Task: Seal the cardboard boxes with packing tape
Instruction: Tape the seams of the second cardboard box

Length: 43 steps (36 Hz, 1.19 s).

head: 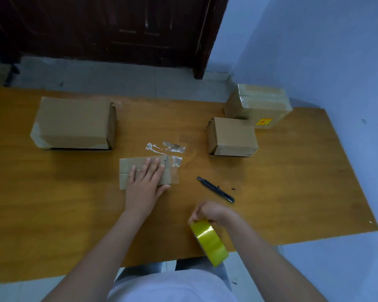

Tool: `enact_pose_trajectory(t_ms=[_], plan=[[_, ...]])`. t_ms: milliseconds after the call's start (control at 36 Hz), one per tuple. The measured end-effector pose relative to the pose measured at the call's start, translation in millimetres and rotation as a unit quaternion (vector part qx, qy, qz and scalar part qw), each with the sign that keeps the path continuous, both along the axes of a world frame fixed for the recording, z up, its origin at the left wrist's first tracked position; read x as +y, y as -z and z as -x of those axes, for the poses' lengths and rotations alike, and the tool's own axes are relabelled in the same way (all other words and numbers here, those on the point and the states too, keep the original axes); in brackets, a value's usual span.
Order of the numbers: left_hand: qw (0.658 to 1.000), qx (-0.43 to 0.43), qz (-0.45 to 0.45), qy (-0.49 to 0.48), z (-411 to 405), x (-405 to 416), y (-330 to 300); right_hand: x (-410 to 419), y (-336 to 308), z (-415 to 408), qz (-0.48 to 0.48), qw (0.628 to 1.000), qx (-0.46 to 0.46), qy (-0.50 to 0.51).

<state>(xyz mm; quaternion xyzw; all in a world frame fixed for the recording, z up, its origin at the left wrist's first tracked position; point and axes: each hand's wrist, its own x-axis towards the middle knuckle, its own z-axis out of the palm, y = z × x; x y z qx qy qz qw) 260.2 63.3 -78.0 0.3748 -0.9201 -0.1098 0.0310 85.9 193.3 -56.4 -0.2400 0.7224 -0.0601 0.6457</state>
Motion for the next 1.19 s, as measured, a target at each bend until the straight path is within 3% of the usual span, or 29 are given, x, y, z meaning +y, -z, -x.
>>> enact_pose_trajectory(t_ms=[139, 306, 389, 444, 583, 750, 1000, 1194], plan=[[1.0, 0.018, -0.022, 0.01, -4, 0, 0, -17, 10, 2, 0.011, 0.999, 0.02, -0.041], [0.975, 0.188, -0.078, 0.093, 4, 39, -27, -35, 22, 5, 0.048, 0.99, 0.085, -0.101], [0.952, 0.082, -0.244, 0.169, 16, 70, -40, -37, 27, 10, 0.061, 0.987, 0.098, -0.111], [0.938, 0.009, -0.312, 0.151, 23, 87, -34, -39, 31, 12, 0.069, 0.986, 0.112, -0.106], [0.922, 0.078, -0.378, 0.004, 32, 99, -20, -48, 42, 15, 0.119, 0.98, 0.15, -0.05], [0.915, 0.118, -0.383, -0.056, 36, 84, -16, -64, 51, 19, 0.233, 0.947, 0.22, -0.011], [0.919, 0.088, -0.384, -0.031, 49, 70, -20, -66, 61, 33, 0.257, 0.948, 0.187, -0.027], [0.917, 0.07, -0.391, -0.029, 56, 62, -25, -69, 60, 40, 0.268, 0.938, 0.185, -0.12]])
